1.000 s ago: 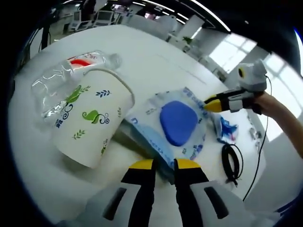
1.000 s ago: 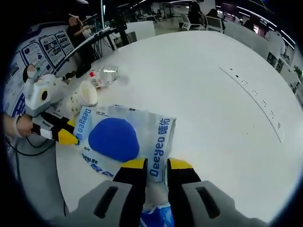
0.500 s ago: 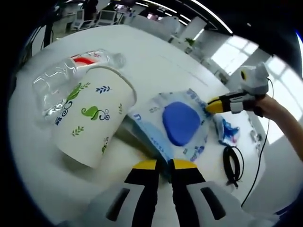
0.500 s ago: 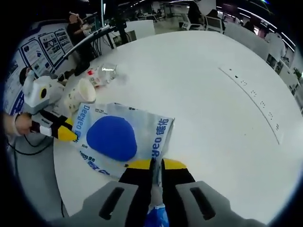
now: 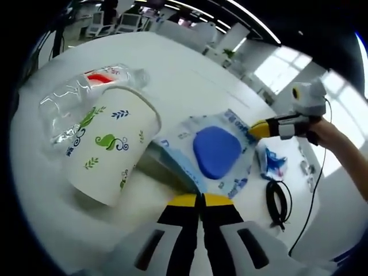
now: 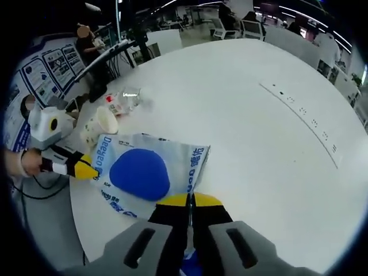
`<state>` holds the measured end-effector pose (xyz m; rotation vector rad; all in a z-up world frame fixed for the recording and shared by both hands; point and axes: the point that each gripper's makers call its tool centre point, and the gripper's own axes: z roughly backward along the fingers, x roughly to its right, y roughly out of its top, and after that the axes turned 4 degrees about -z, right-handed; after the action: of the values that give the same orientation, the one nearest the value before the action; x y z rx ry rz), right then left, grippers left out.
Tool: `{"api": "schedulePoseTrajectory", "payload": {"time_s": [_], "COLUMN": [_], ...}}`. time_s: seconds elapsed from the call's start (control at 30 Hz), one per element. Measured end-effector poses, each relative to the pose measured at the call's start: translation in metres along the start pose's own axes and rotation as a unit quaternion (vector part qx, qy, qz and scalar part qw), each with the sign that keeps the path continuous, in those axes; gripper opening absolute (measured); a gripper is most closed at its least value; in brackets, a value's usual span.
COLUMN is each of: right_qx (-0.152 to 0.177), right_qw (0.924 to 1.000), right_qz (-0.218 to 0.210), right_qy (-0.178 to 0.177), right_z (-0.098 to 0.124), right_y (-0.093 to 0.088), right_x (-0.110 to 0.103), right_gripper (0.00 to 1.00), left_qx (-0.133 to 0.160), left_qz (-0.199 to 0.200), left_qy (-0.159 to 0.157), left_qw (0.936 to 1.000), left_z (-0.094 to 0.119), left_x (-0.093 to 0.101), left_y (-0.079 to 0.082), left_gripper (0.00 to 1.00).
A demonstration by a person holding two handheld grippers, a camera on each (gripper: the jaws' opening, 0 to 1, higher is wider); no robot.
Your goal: Arrange the tabletop items into an orderly group along one side of the table until the central work area is clear of visible clutter.
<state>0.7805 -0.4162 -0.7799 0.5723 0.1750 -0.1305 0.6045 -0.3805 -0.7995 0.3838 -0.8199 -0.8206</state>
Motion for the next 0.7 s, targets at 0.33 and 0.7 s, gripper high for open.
{"api": "schedulePoseTrajectory", "payload": {"time_s": [0.33,0.7], "right_qx": [0.048,0.090], "right_qw": [0.9986,0.9945], "right_qz": [-0.015,-0.037], "right_qy": [-0.017,-0.039], "right_z": [0.031,0.059], "right_y": [0.016,0.019], "right_x": [-0.003,-0.003], "right_gripper": [0.00,0.00], "left_qx": [0.026,0.043], "left_qz": [-0.012,-0.050], "left_qy": [-0.015,-0.025], "left_qw": [0.9995,0.9975], "left_z": [0.008,0.012], "left_x": [0.009,0.004], "left_y": [0.020,0.060], "left_gripper": [0.00,0.00]}}
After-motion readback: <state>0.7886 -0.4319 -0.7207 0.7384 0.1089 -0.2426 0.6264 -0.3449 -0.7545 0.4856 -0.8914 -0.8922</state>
